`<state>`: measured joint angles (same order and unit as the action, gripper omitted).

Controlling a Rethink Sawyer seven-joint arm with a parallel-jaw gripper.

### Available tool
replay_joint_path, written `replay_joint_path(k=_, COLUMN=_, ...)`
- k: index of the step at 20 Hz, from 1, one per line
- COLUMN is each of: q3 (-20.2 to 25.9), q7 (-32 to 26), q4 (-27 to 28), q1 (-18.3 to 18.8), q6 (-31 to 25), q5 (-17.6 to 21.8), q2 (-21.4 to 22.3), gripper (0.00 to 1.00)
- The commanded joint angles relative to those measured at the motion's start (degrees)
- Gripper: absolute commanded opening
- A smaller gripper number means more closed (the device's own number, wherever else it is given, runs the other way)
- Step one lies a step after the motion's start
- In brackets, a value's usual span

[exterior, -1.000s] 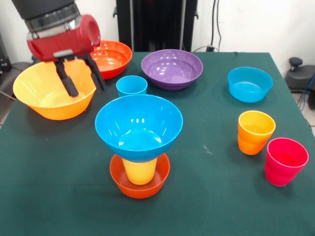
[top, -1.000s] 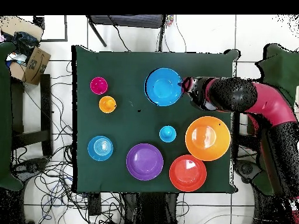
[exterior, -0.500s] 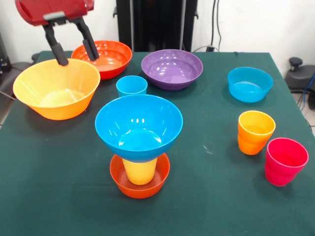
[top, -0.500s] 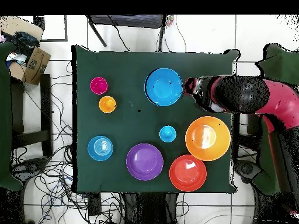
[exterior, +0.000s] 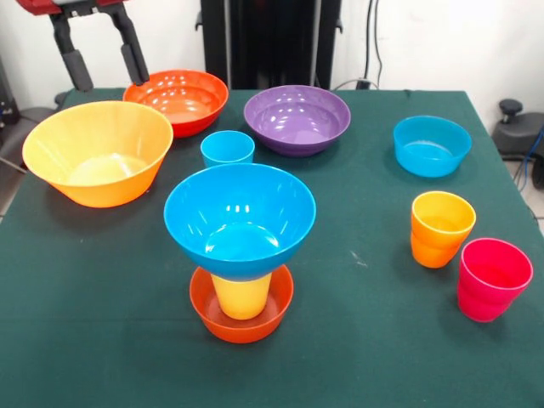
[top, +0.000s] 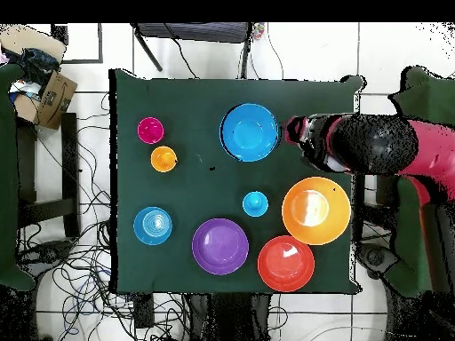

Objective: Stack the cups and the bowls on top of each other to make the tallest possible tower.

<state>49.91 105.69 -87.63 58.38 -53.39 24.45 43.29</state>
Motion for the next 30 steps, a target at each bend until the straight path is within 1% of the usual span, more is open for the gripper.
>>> replay_joint_path(k=1, q3=-8.7, q7=3.3, q4=-7.2, q1=-3.1, q6=2.6, q5=5.6, q2=3.3, gripper=1.00)
replay_joint_path(k=3, q3=-10.8, q7=7.2, q4=-8.6, q1=-3.7, q6=5.2, q5=6.2, q2=4.1, gripper=1.00)
replay_joint_path(k=5, q3=-13.2, q7=10.2, q4=-9.1, q1=-4.4, q6=6.4, q5=6.2, q2=3.7, gripper=1.00)
replay_joint_path(k=9, q3=-17.1, q7=13.5, q4=-11.2, q1=-4.8, q6=10.3, q5=5.4, q2=3.1, gripper=1.00)
replay_joint_path(k=12, q3=-20.1, q7=16.2, q4=-13.1, q1=-5.4, q6=12.7, q5=3.7, q2=5.1, gripper=1.00)
replay_joint_path(k=13, q3=-21.1, q7=16.7, q4=-13.4, q1=-5.8, q6=12.5, q5=3.2, q2=5.6, gripper=1.00)
replay_joint_path(k=15, q3=-23.2, q7=17.6, q4=-13.1, q1=-6.8, q6=12.9, q5=3.2, q2=5.5, gripper=1.00)
replay_joint_path(k=18, q3=-25.7, q7=18.7, q4=-12.0, q1=-7.6, q6=13.5, q5=2.3, q2=4.2, gripper=1.00)
replay_joint_path(k=21, q3=-27.3, q7=19.8, q4=-12.0, q1=-7.1, q6=15.1, q5=0.6, q2=3.5, gripper=1.00)
replay_joint_path(k=26, q3=-29.3, q7=22.0, q4=-10.1, q1=-7.0, q6=16.9, q5=-0.9, q2=2.3, gripper=1.00)
replay_joint_path(k=29, q3=-30.6, q7=23.0, q4=-8.2, q1=-7.4, q6=17.3, q5=-1.0, q2=0.9, gripper=1.00)
replay_joint_path(k=30, q3=-31.0, q7=23.9, q4=-8.2, q1=-8.3, q6=17.4, q5=-1.5, q2=0.9, gripper=1.00)
